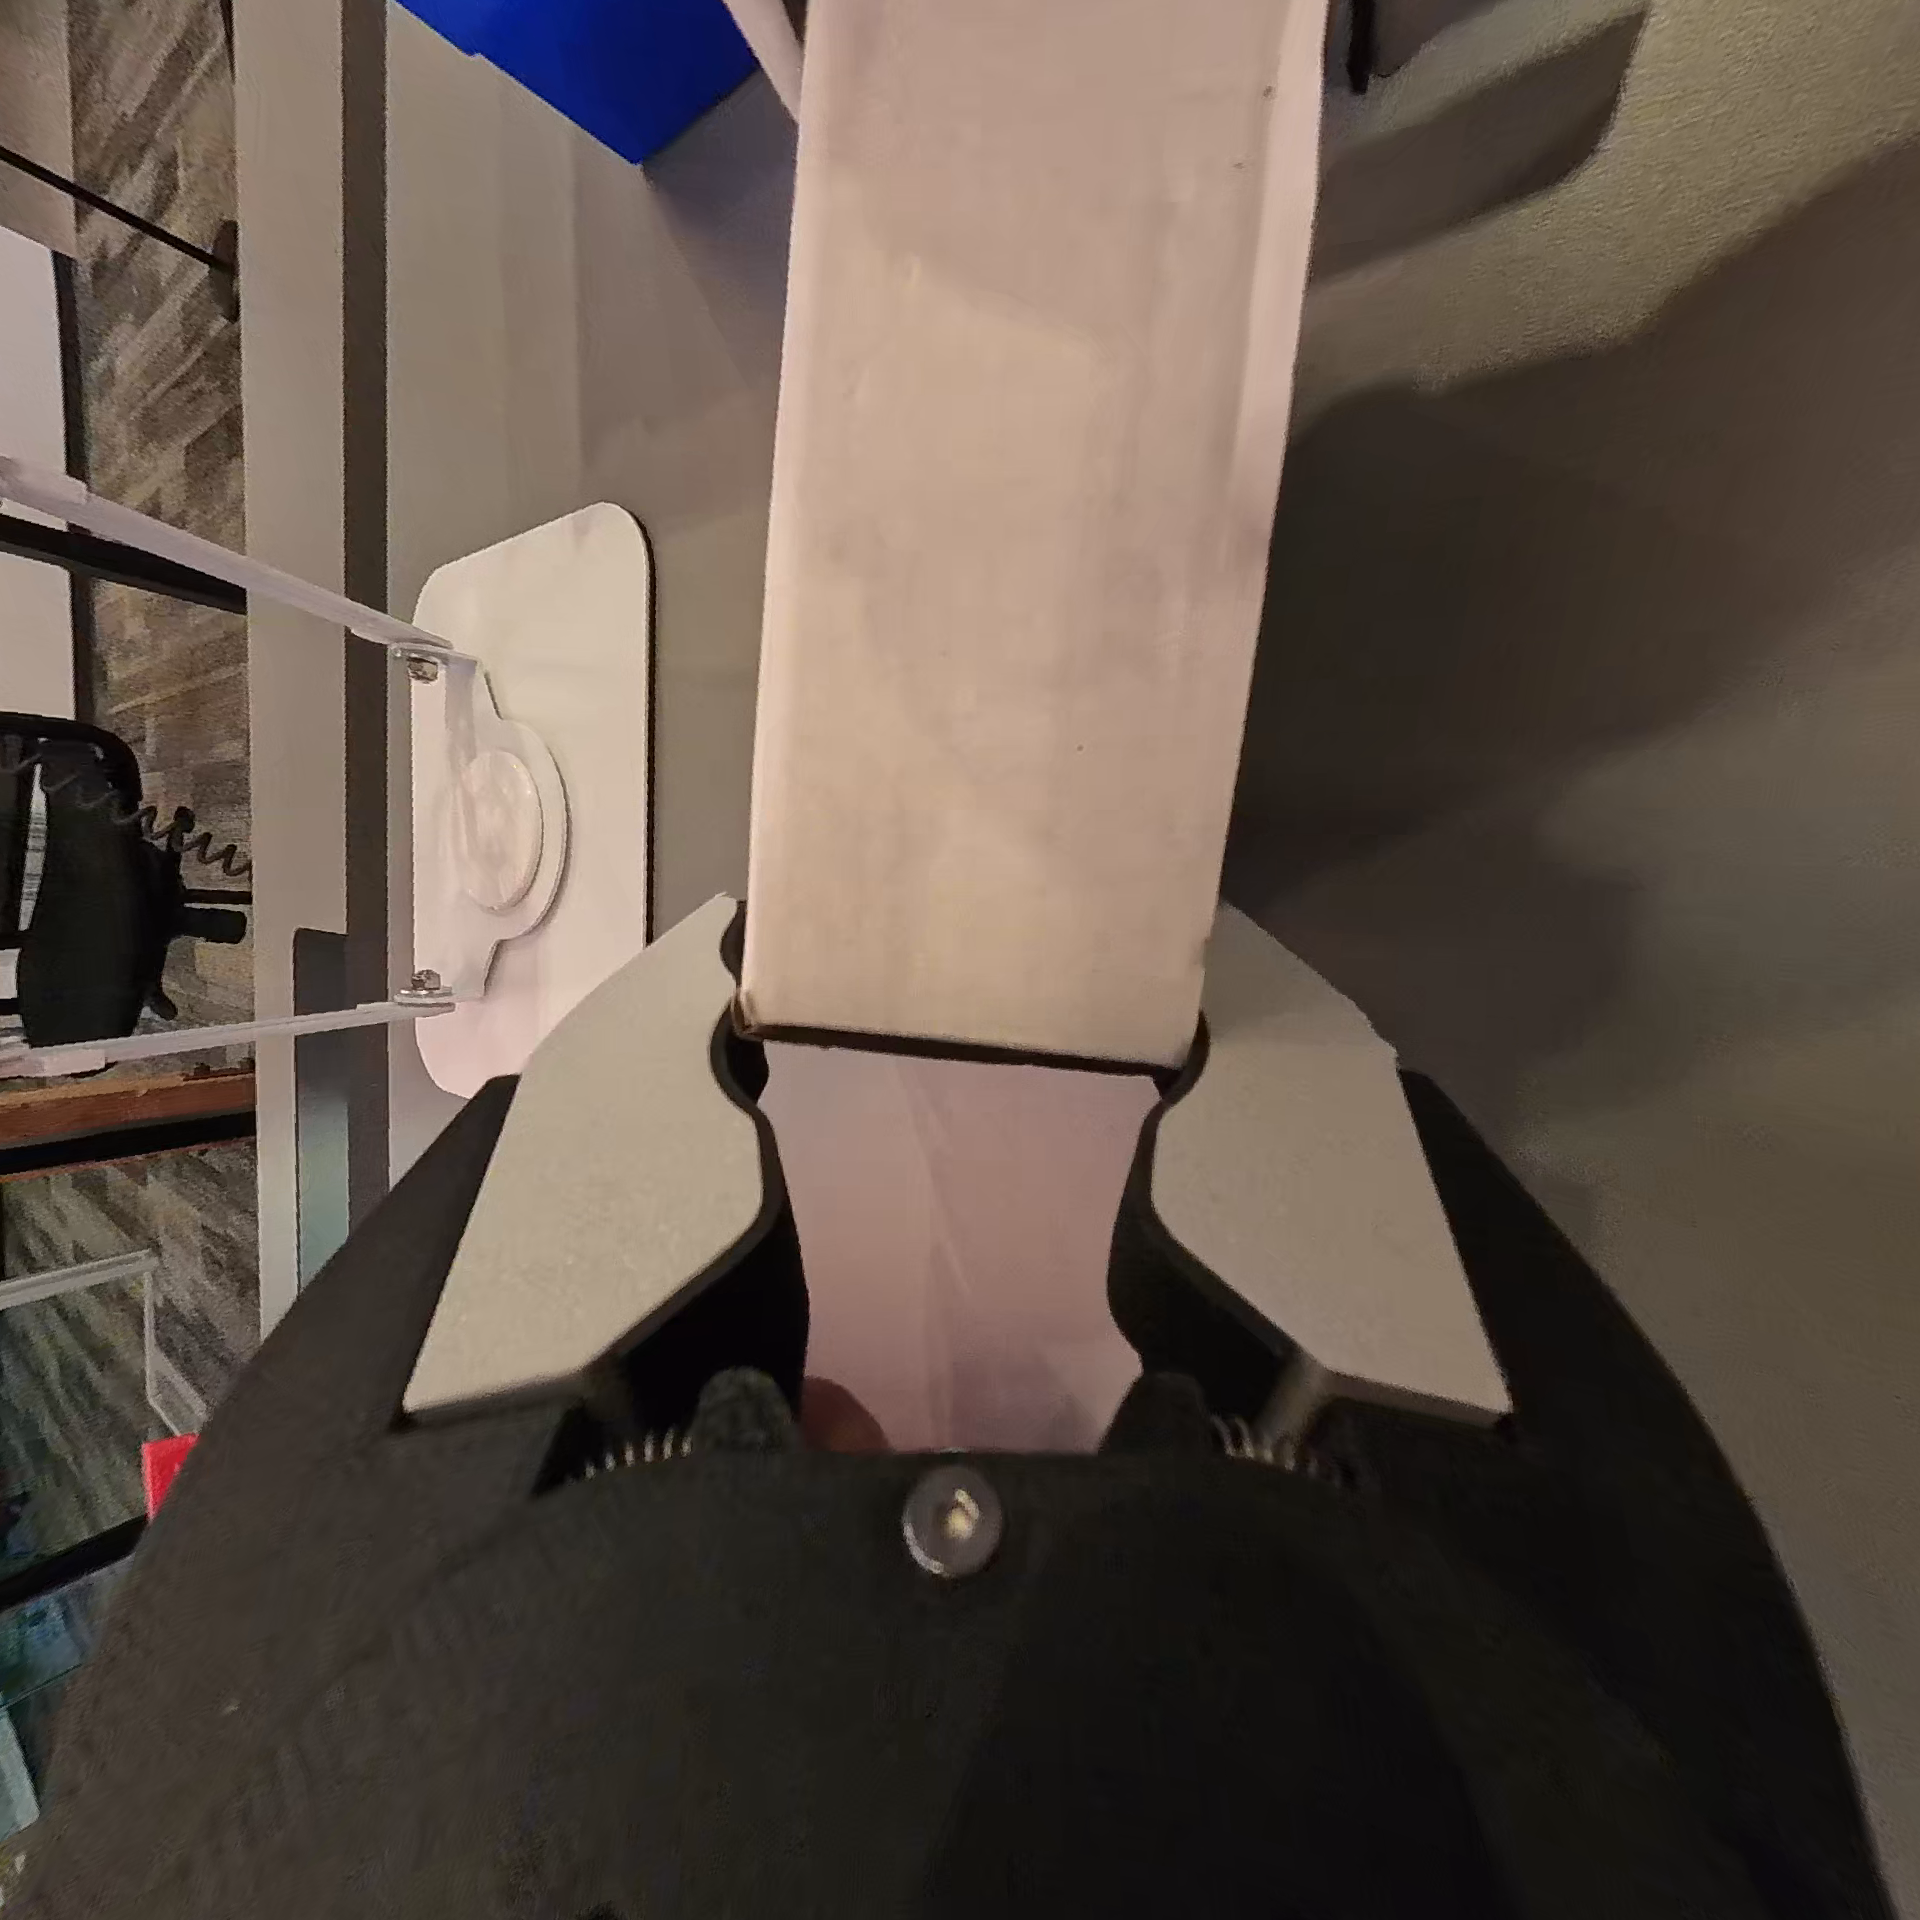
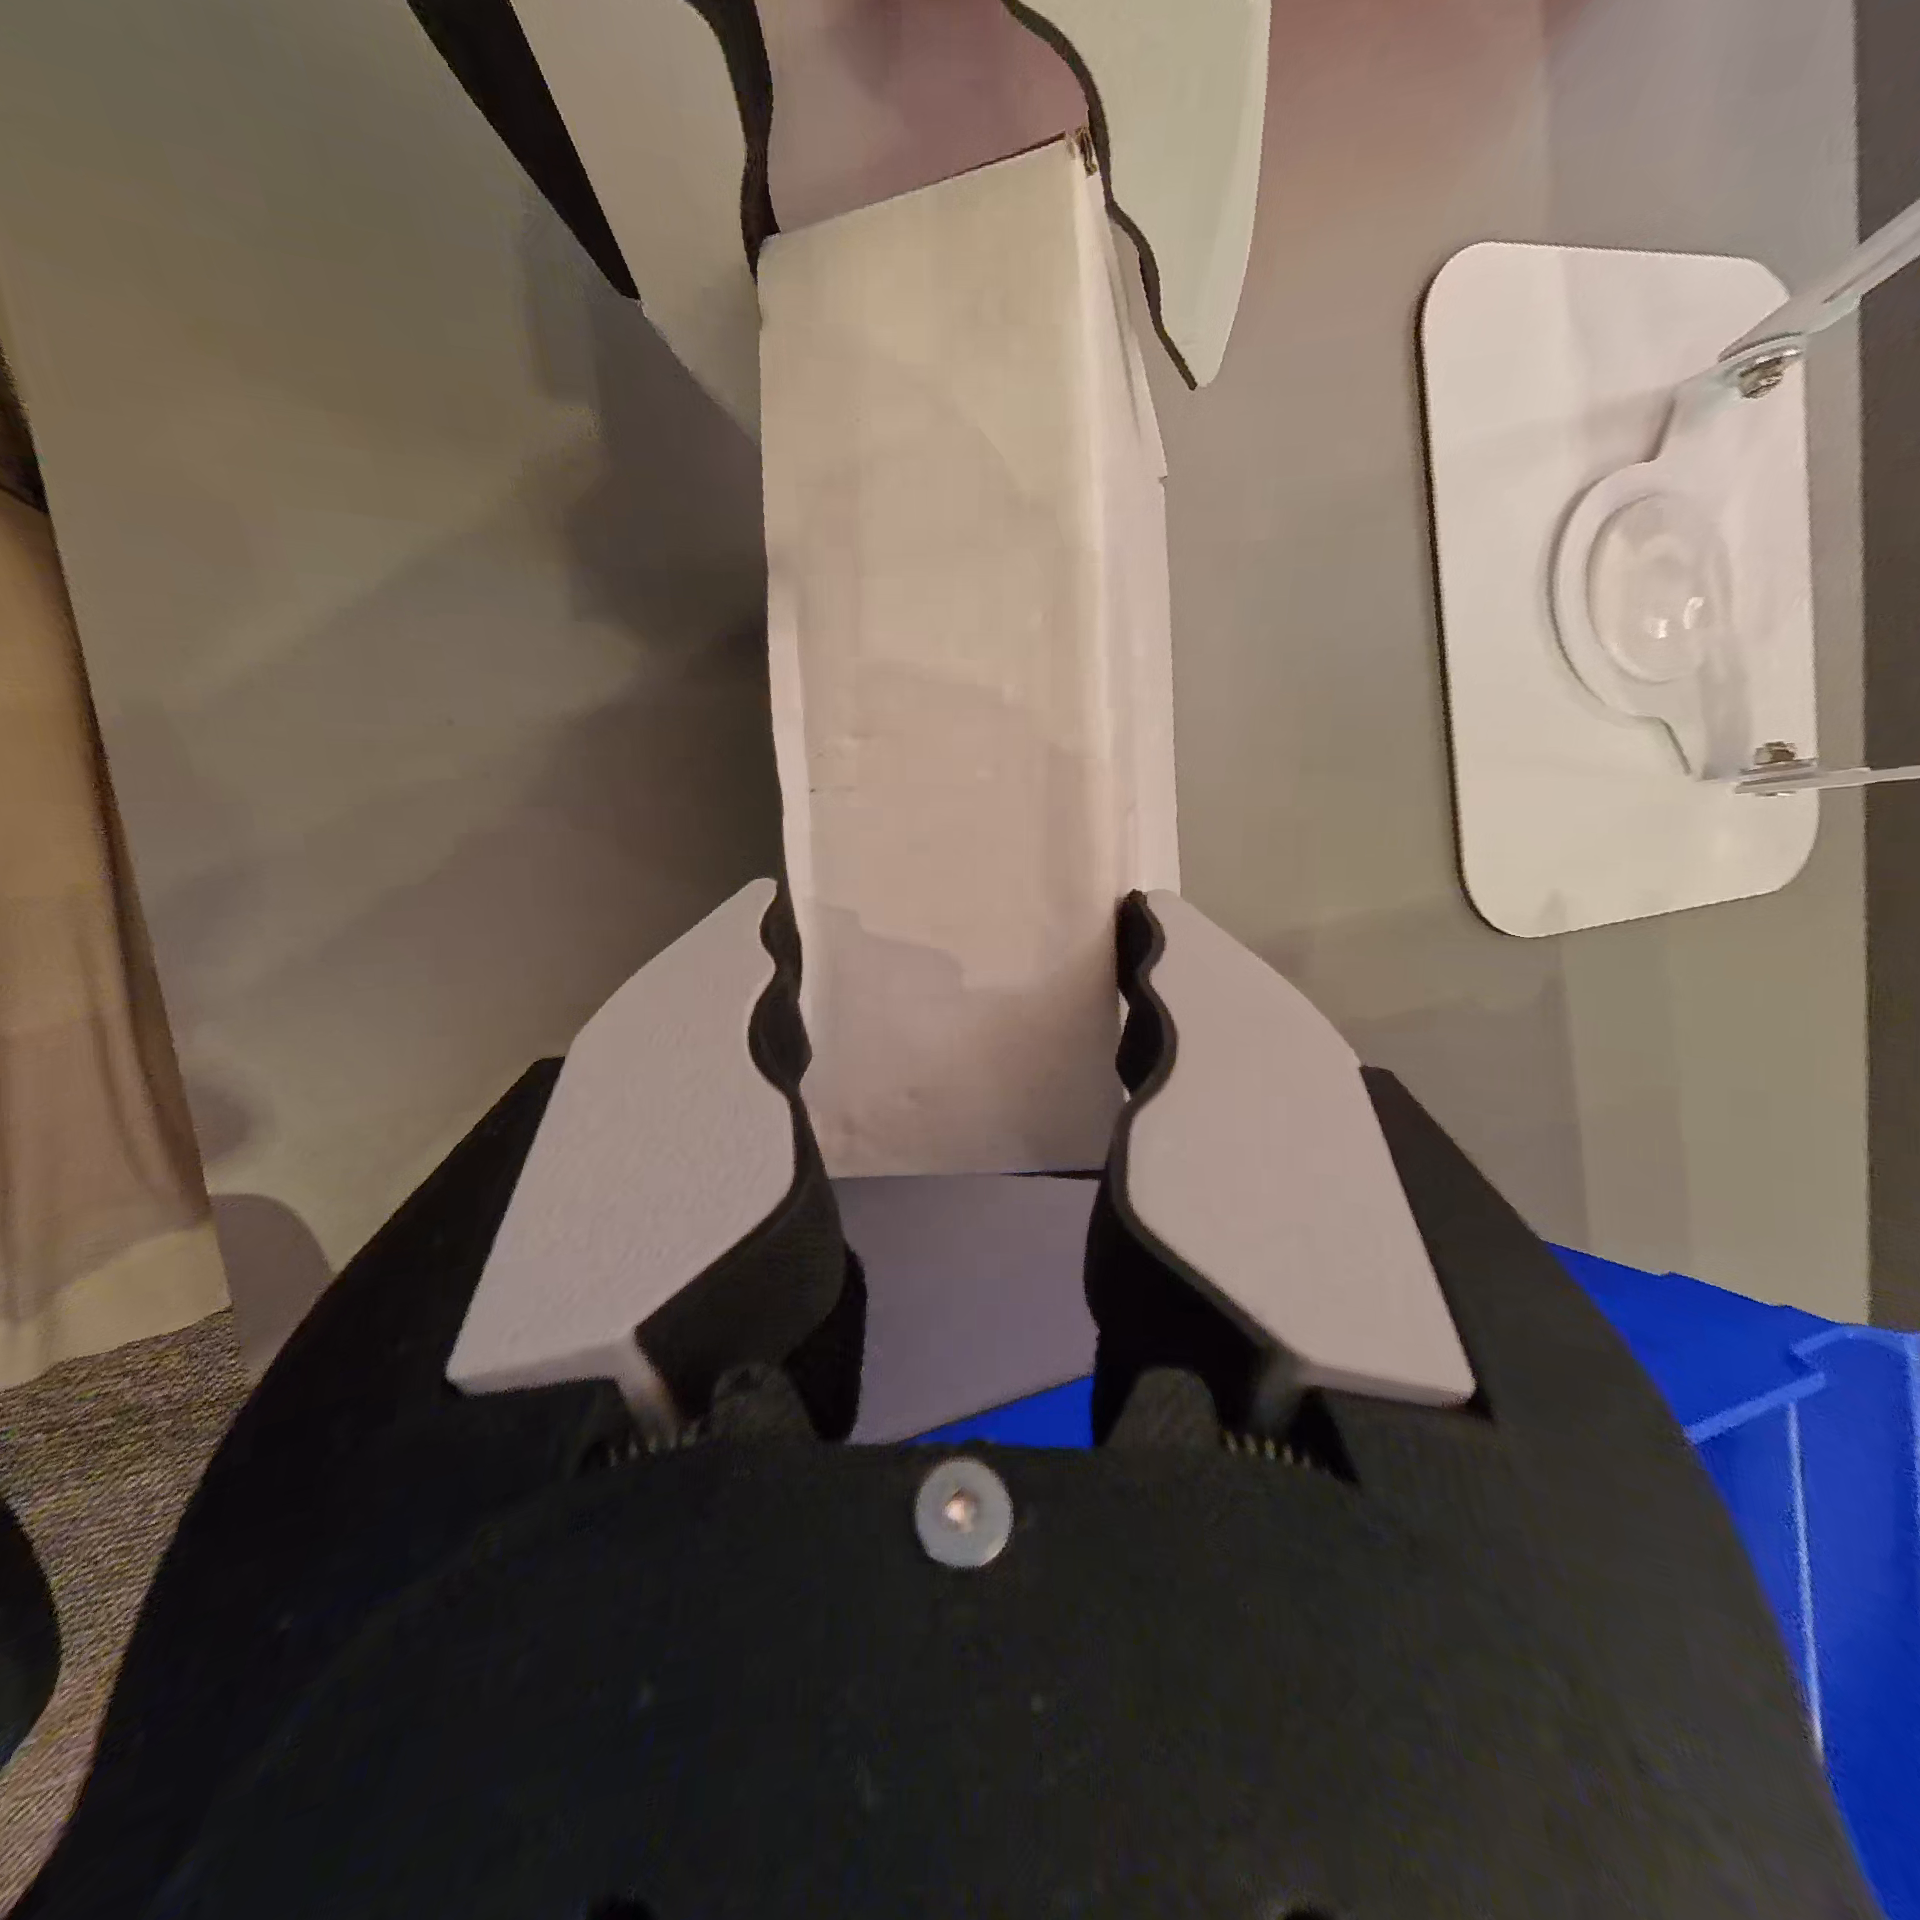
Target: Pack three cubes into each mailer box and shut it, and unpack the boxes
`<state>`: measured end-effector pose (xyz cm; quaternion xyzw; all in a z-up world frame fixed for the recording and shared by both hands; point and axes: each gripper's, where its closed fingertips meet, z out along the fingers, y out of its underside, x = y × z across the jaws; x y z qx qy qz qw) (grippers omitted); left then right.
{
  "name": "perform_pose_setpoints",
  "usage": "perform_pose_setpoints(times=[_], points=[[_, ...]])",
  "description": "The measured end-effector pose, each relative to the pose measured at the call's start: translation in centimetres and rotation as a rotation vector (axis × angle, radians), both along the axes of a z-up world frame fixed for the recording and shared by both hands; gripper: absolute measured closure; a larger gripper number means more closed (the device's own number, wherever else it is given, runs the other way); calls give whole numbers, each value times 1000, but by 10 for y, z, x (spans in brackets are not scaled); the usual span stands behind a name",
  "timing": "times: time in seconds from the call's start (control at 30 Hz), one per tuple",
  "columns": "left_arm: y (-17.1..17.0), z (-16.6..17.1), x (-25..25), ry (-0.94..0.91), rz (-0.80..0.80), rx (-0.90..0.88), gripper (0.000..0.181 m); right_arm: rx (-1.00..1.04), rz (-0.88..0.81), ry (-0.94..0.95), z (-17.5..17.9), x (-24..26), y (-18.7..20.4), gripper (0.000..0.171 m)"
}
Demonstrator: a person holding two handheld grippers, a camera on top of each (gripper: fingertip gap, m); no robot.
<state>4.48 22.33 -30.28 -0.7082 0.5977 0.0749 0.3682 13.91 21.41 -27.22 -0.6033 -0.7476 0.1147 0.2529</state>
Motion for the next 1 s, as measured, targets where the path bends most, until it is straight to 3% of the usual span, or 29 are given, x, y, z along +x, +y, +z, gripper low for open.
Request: perform_pose_setpoints(times=[0.57,0.87,1.0], points=[[0,1,2,1,-3,8,108,-240,18,55,7,2,2,110],[-1,0,3,-16,-11,-19,108,199,64,28,5,-10,2,113],[-1,0,3,-6,-16,-15,108,260,54,65,8,-10,2,115]])
